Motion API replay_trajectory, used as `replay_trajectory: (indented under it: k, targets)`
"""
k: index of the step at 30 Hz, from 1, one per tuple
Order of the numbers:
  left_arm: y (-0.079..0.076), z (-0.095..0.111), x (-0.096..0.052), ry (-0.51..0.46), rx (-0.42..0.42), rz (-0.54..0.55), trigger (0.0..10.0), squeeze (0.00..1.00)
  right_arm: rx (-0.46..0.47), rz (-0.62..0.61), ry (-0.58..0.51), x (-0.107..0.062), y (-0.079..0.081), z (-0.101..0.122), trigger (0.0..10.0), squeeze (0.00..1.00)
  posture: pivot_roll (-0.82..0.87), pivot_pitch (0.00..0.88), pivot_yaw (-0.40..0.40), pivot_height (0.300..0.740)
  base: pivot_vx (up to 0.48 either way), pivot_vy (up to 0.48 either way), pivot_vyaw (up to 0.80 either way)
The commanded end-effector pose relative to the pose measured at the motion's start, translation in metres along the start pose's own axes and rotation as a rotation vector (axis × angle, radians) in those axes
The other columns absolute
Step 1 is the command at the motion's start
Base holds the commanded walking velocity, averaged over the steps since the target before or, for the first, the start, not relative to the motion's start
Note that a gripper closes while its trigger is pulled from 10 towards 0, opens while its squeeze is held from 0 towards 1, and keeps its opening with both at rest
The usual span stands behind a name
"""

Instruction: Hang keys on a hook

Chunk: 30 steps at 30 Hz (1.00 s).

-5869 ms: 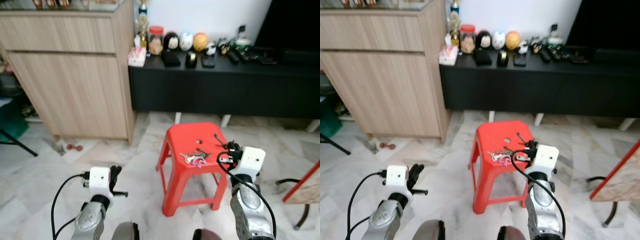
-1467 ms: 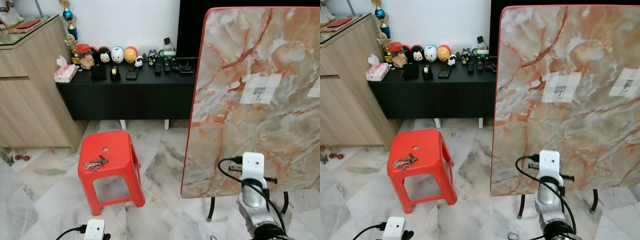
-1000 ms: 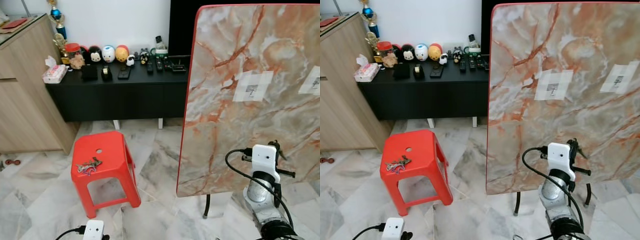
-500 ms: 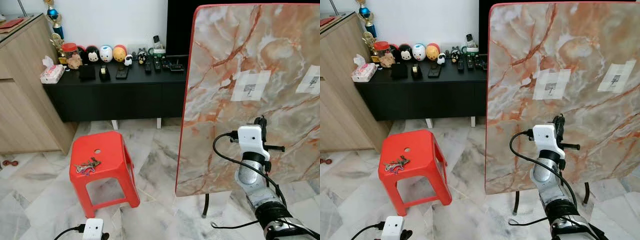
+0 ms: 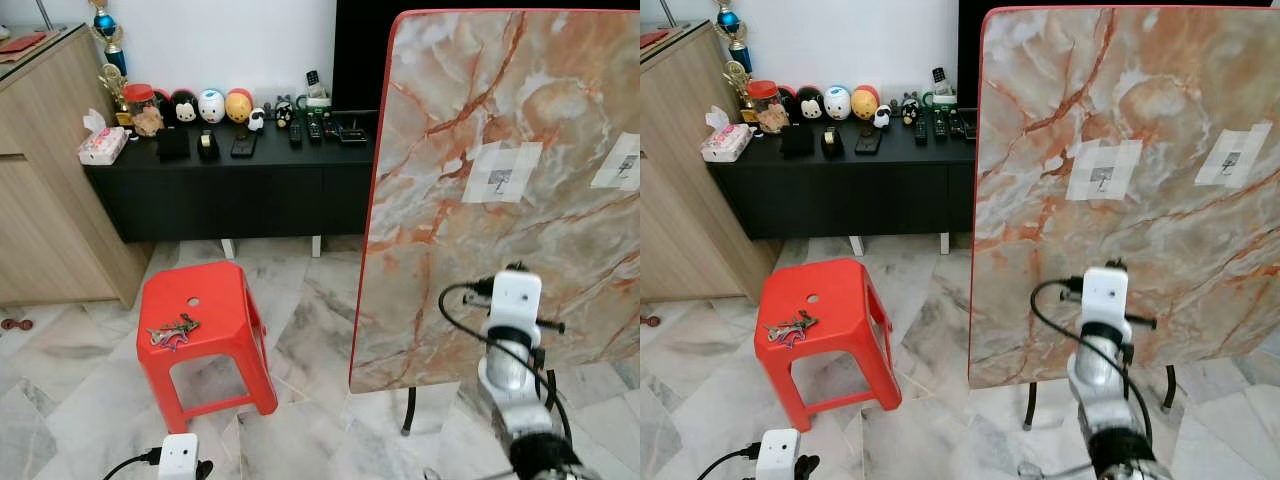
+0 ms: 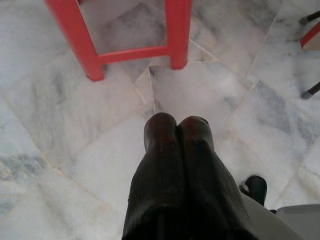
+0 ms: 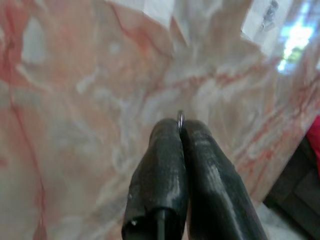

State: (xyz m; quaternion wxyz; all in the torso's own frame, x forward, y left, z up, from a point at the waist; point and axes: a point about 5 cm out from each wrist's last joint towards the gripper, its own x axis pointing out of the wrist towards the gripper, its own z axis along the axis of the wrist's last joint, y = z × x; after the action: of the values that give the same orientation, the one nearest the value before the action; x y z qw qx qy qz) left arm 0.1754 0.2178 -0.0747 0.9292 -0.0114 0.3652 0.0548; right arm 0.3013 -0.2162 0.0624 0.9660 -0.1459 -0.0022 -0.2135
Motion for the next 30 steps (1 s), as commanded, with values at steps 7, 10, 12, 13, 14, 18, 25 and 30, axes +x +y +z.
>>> replay_trajectory:
  k: [7, 10, 12, 13, 14, 18, 25, 30]
  targets:
    - [0.008, 0.008, 0.002, -0.033, -0.031, 0.033, 10.0, 0.00, 0.021, 0.019, -0.007, -0.005, -0.007, 0.000, 10.0, 0.00, 0.14, 0.000, -0.063, 0.740, 0.000, 0.000, 0.00]
    - [0.008, 0.011, 0.003, -0.044, -0.043, 0.038, 10.0, 0.00, 0.024, 0.035, -0.008, -0.005, -0.004, 0.003, 10.0, 0.00, 0.14, 0.000, -0.065, 0.740, 0.000, 0.000, 0.00]
    - [0.010, 0.012, 0.003, -0.048, -0.052, 0.046, 10.0, 0.00, 0.029, 0.034, -0.006, -0.003, -0.004, 0.004, 10.0, 0.00, 0.14, 0.000, -0.066, 0.740, 0.000, 0.000, 0.00]
    - [0.010, 0.012, 0.002, -0.050, -0.051, 0.046, 10.0, 0.00, 0.036, 0.032, -0.006, -0.002, -0.003, 0.005, 10.0, 0.00, 0.14, 0.000, -0.066, 0.740, 0.000, 0.000, 0.00]
    - [0.010, 0.012, 0.002, -0.050, -0.048, 0.045, 10.0, 0.00, 0.038, 0.033, -0.007, -0.002, -0.003, 0.006, 10.0, 0.00, 0.14, 0.000, -0.066, 0.740, 0.000, 0.000, 0.00]
    - [0.011, 0.009, 0.001, -0.046, -0.043, 0.043, 10.0, 0.00, 0.062, 0.072, 0.104, -0.009, 0.002, -0.012, 10.0, 0.00, 0.14, 0.000, -0.065, 0.740, 0.000, 0.000, 0.00]
    - [0.006, 0.005, 0.000, -0.036, -0.047, 0.034, 10.0, 0.00, 0.090, 0.116, 0.553, -0.055, 0.000, -0.087, 10.0, 0.00, 0.13, 0.000, -0.066, 0.740, 0.000, 0.000, 0.00]
    - [0.003, 0.003, 0.000, -0.028, -0.042, 0.023, 10.0, 0.00, 0.159, 0.199, 0.806, -0.093, 0.004, -0.120, 10.0, 0.00, 0.13, 0.000, -0.065, 0.740, 0.000, 0.000, 0.00]
